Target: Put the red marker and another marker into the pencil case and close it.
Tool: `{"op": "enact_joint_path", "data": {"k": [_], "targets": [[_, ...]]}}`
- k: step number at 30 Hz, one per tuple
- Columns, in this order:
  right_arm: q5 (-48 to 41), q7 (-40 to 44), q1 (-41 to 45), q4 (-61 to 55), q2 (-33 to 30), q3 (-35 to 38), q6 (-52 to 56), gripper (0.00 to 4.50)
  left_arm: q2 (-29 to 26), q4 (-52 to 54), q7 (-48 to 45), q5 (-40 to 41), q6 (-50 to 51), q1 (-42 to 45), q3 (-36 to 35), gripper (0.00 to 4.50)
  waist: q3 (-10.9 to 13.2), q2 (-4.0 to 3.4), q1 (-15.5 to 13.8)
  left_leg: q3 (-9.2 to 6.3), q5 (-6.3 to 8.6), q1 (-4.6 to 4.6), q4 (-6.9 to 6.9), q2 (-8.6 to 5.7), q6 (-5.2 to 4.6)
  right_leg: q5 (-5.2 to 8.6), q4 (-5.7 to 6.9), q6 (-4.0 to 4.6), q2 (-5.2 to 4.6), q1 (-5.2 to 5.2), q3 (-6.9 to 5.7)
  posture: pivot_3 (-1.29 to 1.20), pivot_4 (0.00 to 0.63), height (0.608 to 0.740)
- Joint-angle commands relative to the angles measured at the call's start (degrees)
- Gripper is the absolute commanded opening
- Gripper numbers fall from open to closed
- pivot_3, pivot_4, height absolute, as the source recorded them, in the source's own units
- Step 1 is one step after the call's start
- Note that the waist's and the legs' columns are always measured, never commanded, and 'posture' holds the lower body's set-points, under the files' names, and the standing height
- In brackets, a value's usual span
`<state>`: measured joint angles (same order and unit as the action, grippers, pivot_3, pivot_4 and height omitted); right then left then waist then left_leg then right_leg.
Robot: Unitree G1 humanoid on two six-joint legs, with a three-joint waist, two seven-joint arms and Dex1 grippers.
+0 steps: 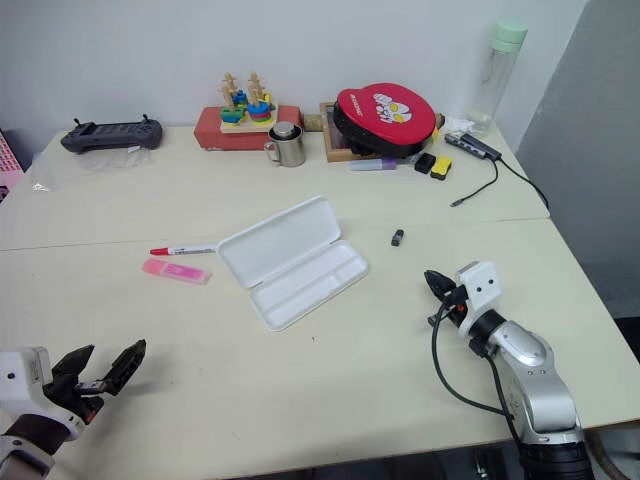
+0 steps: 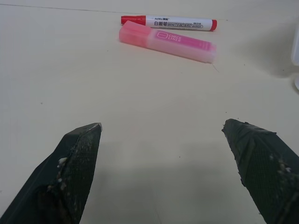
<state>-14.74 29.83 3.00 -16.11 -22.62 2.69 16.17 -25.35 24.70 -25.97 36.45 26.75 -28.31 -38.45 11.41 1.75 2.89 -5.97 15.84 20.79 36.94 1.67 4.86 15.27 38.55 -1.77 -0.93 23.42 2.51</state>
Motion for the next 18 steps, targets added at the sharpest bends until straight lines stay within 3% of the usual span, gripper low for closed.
{"op": "enact_joint_path", "data": {"k": [1, 18], "targets": [[-0.4, 0.1, 0.1, -2.5, -0.5, 0.3, -0.1, 0.04, -0.1, 0.7, -1.1, 0.0, -2.0, 0.0, -0.6, 4.5, 0.0, 0.0, 0.0, 0.0, 0.0, 0.0, 0.0, 0.0, 0.0, 0.0, 0.0, 0.01, 0.0, 0.0, 0.0, 0.0, 0.15, 0.74], [-0.1, 1.1, -0.8, 1.4, -0.6, 0.8, -2.2, 0.04, -0.5, 2.3, 0.6, -0.3, 0.2, 0.0, 0.0, 4.5, 0.0, 0.0, 0.0, 0.0, 0.0, 0.0, 0.0, 0.0, 0.0, 0.01, 0.0, 0.01, 0.0, 0.0, 0.0, 0.0, 0.15, 0.74]]}}
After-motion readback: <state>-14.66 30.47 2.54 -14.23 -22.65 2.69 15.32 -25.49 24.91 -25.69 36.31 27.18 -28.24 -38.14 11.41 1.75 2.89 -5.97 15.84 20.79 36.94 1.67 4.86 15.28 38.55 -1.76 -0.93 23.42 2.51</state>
